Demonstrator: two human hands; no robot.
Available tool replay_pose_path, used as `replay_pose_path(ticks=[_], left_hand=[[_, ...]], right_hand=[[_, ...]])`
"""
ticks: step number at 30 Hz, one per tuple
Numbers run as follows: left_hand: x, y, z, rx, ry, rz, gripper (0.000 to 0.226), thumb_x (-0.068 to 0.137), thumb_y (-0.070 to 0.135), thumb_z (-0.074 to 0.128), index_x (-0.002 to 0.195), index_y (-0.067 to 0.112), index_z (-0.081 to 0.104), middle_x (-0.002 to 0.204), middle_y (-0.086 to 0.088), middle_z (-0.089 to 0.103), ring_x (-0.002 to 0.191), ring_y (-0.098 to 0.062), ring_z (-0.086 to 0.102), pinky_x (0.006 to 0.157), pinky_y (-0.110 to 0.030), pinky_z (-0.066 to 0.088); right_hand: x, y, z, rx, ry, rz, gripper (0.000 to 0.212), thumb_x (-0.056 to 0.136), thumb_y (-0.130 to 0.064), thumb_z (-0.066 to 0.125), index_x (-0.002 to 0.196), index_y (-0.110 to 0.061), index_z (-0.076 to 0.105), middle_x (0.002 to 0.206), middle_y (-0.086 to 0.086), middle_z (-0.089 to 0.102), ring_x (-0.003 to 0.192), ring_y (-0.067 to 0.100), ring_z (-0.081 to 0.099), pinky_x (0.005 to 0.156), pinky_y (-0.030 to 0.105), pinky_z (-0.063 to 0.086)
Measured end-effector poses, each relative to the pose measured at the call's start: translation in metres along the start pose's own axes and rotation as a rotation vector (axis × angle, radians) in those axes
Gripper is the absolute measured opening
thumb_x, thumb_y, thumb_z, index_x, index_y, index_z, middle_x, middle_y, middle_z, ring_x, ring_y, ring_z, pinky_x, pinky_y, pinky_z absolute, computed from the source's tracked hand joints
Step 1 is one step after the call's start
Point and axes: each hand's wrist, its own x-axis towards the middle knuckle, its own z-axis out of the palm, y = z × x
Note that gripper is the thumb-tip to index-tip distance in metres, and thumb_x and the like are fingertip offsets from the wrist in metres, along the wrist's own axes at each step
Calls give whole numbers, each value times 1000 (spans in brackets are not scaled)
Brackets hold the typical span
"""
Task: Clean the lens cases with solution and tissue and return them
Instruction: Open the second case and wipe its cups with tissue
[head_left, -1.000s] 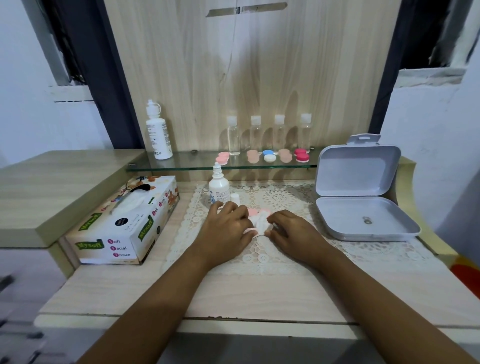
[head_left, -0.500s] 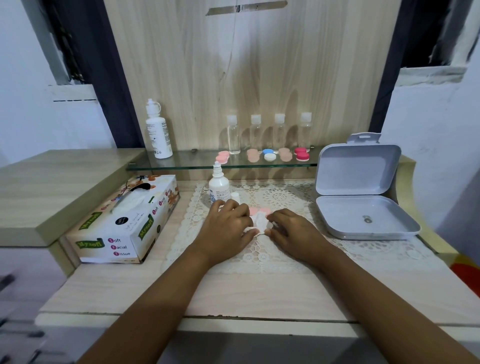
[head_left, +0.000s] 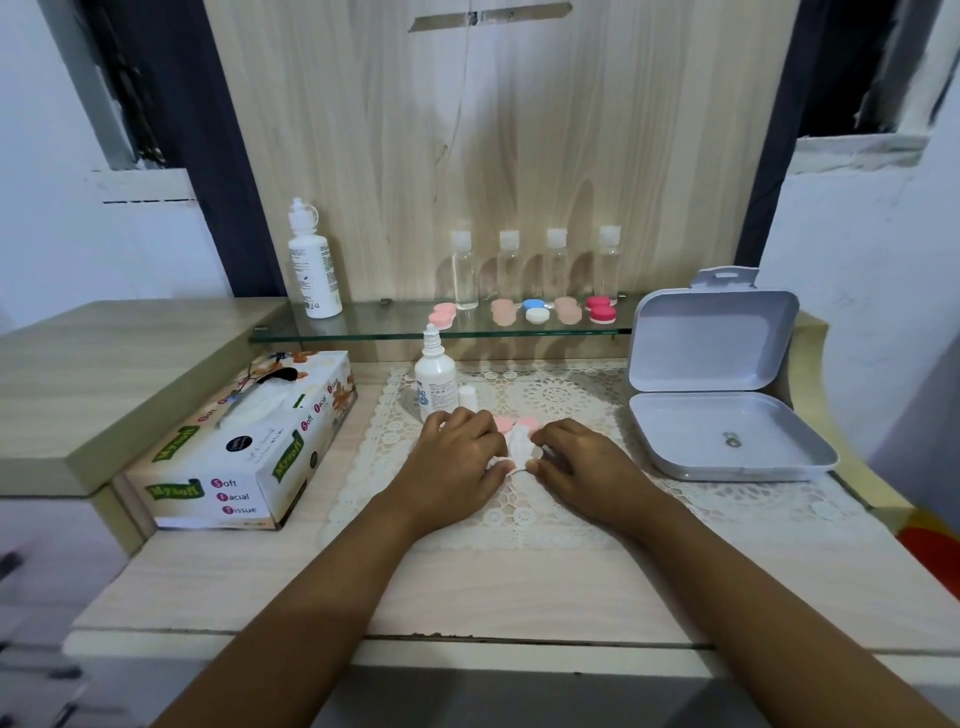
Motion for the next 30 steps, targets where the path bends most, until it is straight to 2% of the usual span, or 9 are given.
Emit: replay_pose_path(ticks=[5,7,10,14,17,20,23,26,30], left_hand=[[-1,-3,3,-292,-52,-182,20,92,33,53,96,15,60,94,10,47,96,-13,44,86,-29,29],[0,-2,0,-458,20,-259,8,91,25,58,90,16,58,91,11,46,91,-10,45,83,-25,34],[4,2,-7,-697,78,-392,8,91,21,58,84,18,55,87,8,52,81,0,49,70,-7,33],[6,6,-13,-907,69,-476,11,91,25,57,84,17,57,79,10,56,64,0,48,60,-15,38],[5,6,-14,-1053,82,-508,11,89,27,61,82,20,60,82,4,60,75,-17,56,70,-36,50],[7,9,-17,-1184,80,-534,13,86,29,65,83,16,62,86,-2,62,81,-25,60,76,-54,54],[9,13,-19,-1246,77,-515,9,87,19,62,85,10,60,86,-6,62,74,-20,63,65,-40,57],[10,16,-18,-1199,82,-482,5,88,15,62,84,12,59,82,0,62,69,-9,61,59,-24,52],[9,14,-16,-1191,61,-504,6,89,20,61,87,15,59,82,3,64,63,-22,54,53,-31,45]], right_hand=[[0,1,-1,34,-23,39,29,87,-33,60,109,-14,61,108,0,58,94,20,57,82,31,45],[1,0,-3,65,-43,58,26,86,-35,61,104,-15,62,105,-2,58,94,17,57,82,30,45],[2,-2,-8,106,-76,76,28,88,-32,59,109,-14,64,111,1,60,99,15,55,85,26,42],[3,-5,-13,159,-72,95,30,93,-27,53,115,-10,64,115,8,64,104,18,56,80,20,37],[3,-8,-16,298,34,160,30,93,-26,53,119,-14,63,117,2,65,106,11,57,81,11,36],[3,-16,-22,494,138,220,26,93,-29,52,109,-16,69,102,-9,68,93,-3,59,75,5,39],[1,-23,-25,673,174,243,23,90,-32,55,99,-19,72,90,-13,70,85,-7,62,68,6,43],[0,-25,-25,651,108,204,19,87,-29,62,86,-12,71,79,-1,69,73,5,61,62,12,43],[0,-27,-24,754,108,219,19,87,-14,62,68,-10,58,64,-1,53,59,5,48,56,15,37]])
